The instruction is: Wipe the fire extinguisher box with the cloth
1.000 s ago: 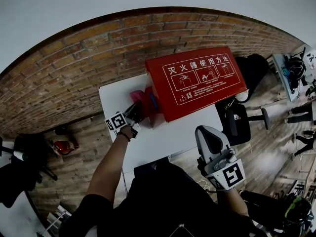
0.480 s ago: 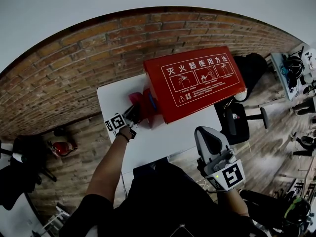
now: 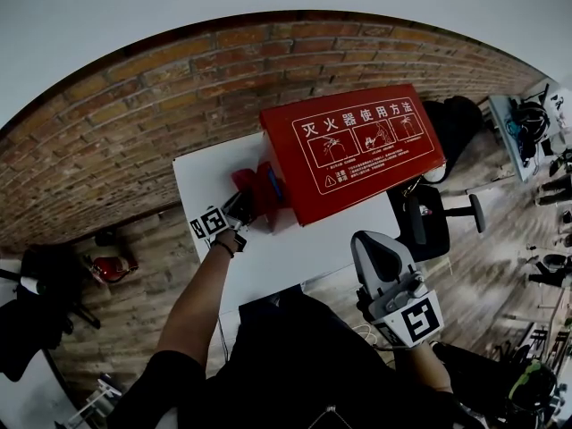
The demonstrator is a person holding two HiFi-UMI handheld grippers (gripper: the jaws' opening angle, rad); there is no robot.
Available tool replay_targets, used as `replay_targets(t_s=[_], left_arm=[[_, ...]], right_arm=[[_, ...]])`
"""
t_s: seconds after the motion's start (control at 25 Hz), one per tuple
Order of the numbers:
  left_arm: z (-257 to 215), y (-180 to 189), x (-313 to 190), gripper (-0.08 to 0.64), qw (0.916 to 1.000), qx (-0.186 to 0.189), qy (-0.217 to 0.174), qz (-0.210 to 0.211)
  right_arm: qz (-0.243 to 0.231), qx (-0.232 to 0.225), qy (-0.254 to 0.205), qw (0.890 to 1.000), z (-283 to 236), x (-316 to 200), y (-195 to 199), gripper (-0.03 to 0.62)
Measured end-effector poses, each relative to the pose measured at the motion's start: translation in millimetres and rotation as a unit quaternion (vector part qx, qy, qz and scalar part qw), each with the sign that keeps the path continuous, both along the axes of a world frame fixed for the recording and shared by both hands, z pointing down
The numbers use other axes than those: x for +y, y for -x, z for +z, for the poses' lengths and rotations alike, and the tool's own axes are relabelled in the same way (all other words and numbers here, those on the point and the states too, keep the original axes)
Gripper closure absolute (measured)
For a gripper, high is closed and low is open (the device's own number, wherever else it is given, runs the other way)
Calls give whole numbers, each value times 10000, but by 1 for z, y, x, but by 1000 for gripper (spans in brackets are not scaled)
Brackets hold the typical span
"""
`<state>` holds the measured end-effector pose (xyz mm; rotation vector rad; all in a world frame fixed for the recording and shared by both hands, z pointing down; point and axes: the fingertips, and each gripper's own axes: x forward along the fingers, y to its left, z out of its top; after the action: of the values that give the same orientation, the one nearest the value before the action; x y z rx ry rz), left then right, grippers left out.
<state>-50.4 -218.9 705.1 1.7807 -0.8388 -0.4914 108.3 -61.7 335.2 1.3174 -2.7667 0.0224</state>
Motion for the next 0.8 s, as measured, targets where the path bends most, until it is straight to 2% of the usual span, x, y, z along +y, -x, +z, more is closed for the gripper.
replay_targets(t_s=[0.12,0.44,0.8], left_arm=[[4,0,-1,471,10000,-30,15,-33],[17,1,-1,472,9999,-90,-29,-84],[35,2,-4,472,9998,-93,90,-166]], right_arm=[[-18,191,-12,9998,6,0,-1,572],[11,290,15,9996,10,1,-3,572],[39,369,33,9993,14,1,-4,572]])
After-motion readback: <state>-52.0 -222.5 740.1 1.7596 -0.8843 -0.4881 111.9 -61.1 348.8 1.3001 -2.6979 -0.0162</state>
